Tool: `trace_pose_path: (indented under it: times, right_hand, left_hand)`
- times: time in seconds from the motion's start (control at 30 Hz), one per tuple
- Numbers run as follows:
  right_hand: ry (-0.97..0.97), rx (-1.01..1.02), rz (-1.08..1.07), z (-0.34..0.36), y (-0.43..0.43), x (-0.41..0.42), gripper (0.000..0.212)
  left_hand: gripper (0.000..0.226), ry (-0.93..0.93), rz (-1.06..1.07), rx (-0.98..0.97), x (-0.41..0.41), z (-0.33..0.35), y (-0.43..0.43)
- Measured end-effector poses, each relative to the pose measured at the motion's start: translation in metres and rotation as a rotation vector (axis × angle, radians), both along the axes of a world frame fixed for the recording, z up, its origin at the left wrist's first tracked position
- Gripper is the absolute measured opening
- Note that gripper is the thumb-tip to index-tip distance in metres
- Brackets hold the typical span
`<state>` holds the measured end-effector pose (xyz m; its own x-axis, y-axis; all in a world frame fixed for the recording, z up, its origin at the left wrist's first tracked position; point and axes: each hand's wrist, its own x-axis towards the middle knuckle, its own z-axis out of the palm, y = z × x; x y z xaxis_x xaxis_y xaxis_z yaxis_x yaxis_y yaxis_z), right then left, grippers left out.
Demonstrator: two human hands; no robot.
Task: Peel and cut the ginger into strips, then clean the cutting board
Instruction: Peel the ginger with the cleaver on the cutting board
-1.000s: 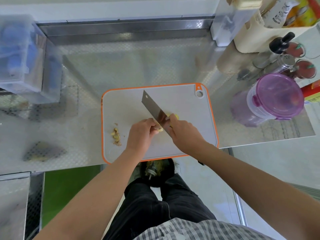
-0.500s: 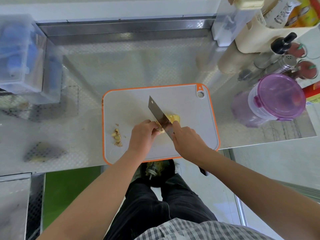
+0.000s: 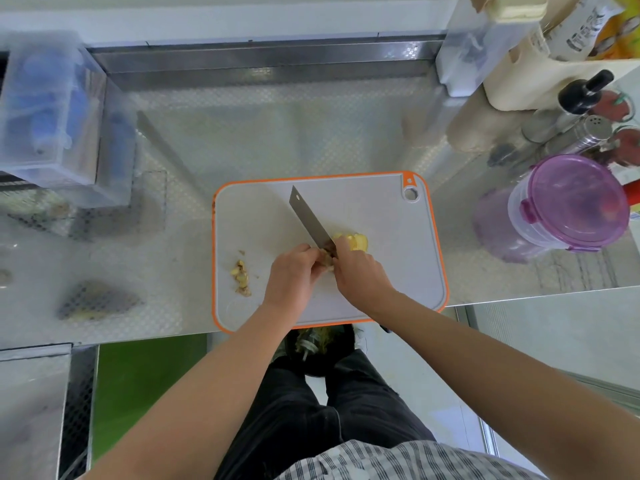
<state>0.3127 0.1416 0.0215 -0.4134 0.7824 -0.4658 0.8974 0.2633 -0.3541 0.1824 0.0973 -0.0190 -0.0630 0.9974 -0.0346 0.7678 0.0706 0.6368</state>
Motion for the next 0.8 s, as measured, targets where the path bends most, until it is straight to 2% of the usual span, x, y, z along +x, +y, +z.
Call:
trace_pose_path:
  times: [0.1,0.37,0.6,0.8]
  right_hand:
    - [-0.013,0.016,0.002,-0.004,0.000,0.005,0.024]
    - [0.106,0.029,-0.014,0.022,0.002,0.019,0.015]
    - [-0.005,0.030,0.065,0.034,-0.010,0.021,0.028]
    - [-0.044,0.060,0.067,0.034,-0.015,0.028,0.023]
  left_hand:
    - [0.006,-0.011,0.009,0.011,0.002,0.004,-0.001]
    - [0.013,-0.054,0.066,0.027,0.002,0.008,-0.004]
    - [0.014,-0.022,0.073,0.022,0.002,0.009,-0.003]
    - [0.012,-0.030,0.068,0.018,0.000,0.004,-0.002]
